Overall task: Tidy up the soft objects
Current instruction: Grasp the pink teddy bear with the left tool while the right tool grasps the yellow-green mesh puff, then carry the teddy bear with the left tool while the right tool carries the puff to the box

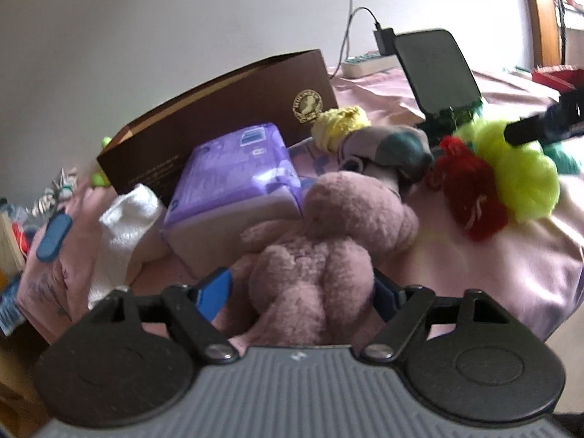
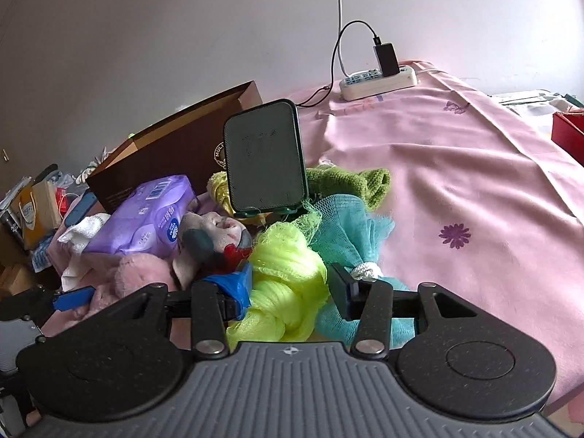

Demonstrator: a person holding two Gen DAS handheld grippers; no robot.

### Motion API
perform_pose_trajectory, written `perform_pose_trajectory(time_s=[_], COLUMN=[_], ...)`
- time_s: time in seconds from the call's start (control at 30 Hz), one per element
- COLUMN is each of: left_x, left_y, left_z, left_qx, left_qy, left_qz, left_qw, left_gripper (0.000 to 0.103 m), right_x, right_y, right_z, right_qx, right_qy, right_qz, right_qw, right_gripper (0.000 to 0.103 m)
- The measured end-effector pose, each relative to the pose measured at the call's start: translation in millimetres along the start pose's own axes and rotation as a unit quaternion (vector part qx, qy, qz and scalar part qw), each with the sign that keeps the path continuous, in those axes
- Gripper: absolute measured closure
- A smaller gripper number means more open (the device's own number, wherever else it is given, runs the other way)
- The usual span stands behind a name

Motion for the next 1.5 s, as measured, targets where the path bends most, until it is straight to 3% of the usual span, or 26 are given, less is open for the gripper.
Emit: perform_pose_trajectory(time_s=[0.17,0.3,0.47,0.8,1.07,1.33,1.5], left_x=[2.9,2.0,3.0,3.3,13.2,36.1,59.8], left_y=[-7.2,-8.0,1.6,13.3,26.5,42.9,61.3], left_z=[2.2,5.9,14.5,45.9,67.4,79.9,93.7], left_qx=[-0.002,0.001,-0.026,-0.071,-0.095,-0.108,-0.120], left_qy=[-0.002,-0.005,-0.005,-0.019,-0.040,-0.071,-0.102], left_qz=[-0.004,0.003,0.046,0.108,0.140,0.164,0.177], left_qw=[1.0000,1.0000,0.9986,0.9915,0.9848,0.9780,0.9715], left_gripper=[0.044,0.046,0.048,0.049,0.050,0.050,0.050], right_x=[1.0,-0.4,-6.3,-3.4,8.0,32.1,59.6], right_y=[7.1,4.5,17.6,12.2,1.0,-7.0,-1.7], right_z=[1.6,-1.3,-5.8,11.2,34.7,65.0,72.1], right_qx=[-0.014,-0.010,-0.001,0.004,0.049,0.101,0.140], right_qy=[-0.010,-0.003,0.002,-0.034,-0.073,-0.155,-0.168], right_qz=[0.037,0.028,0.050,0.038,-0.028,-0.096,-0.112], right_qw=[0.999,1.000,0.999,0.999,0.996,0.978,0.969], right_gripper=[0.072,0.071,0.069,0.086,0.087,0.087,0.087])
Point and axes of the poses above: each gripper's, at about its wrist camera, not at the fingertips, and z roughly against the way its jaws point, y to its left, x to its top, the point moved 7 cm from there along -z, roughly the way its jaws point, and after that the axes turned 3 degrees about y, right-handed, at the moved point
